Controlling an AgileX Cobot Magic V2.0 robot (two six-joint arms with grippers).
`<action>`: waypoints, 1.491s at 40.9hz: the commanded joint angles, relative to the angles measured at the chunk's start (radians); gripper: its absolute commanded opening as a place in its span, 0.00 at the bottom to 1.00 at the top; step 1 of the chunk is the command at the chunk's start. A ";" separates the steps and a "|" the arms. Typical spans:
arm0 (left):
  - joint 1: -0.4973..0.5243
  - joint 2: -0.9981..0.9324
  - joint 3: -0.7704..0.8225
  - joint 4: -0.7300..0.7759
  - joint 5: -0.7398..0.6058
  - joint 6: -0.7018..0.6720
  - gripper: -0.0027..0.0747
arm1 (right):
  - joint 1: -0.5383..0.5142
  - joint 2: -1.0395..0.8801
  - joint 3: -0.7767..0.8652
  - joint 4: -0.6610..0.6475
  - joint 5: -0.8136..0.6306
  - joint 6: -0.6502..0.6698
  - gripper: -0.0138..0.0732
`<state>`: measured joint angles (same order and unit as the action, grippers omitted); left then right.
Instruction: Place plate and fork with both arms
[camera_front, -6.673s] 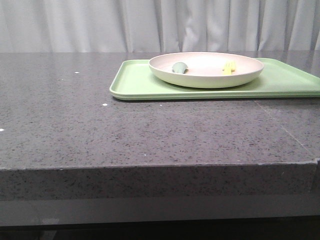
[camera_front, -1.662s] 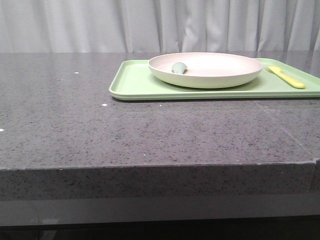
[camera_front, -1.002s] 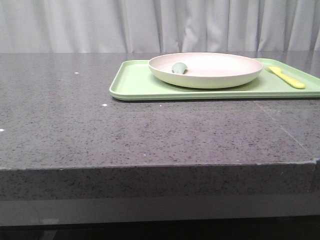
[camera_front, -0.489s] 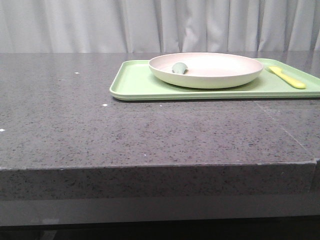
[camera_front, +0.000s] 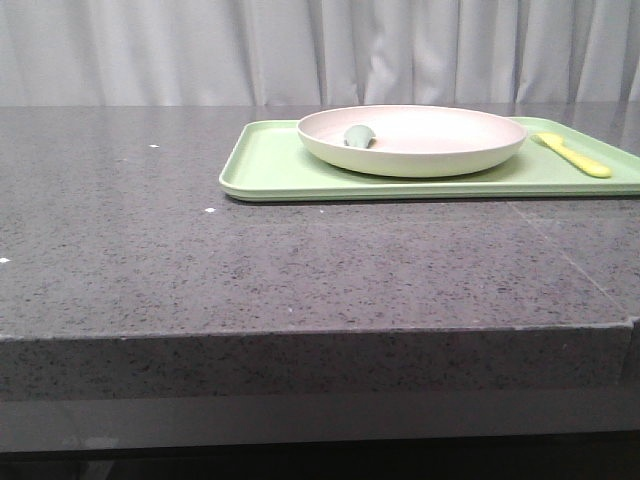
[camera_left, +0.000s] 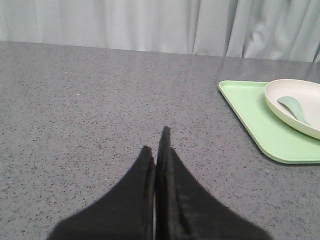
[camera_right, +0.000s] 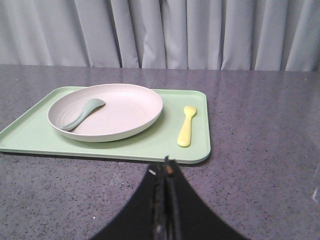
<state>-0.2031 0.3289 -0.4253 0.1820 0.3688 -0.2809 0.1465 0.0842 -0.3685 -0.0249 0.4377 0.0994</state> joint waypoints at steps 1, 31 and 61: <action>0.002 0.006 -0.021 -0.057 -0.095 0.094 0.01 | 0.000 0.014 -0.021 -0.012 -0.089 -0.010 0.08; 0.185 -0.355 0.293 -0.256 -0.159 0.330 0.01 | 0.000 0.014 -0.021 -0.012 -0.089 -0.010 0.08; 0.185 -0.355 0.435 -0.254 -0.299 0.251 0.01 | 0.000 0.014 -0.021 -0.012 -0.088 -0.010 0.08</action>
<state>-0.0204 -0.0063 0.0059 -0.0712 0.1606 -0.0168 0.1465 0.0842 -0.3685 -0.0249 0.4377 0.0994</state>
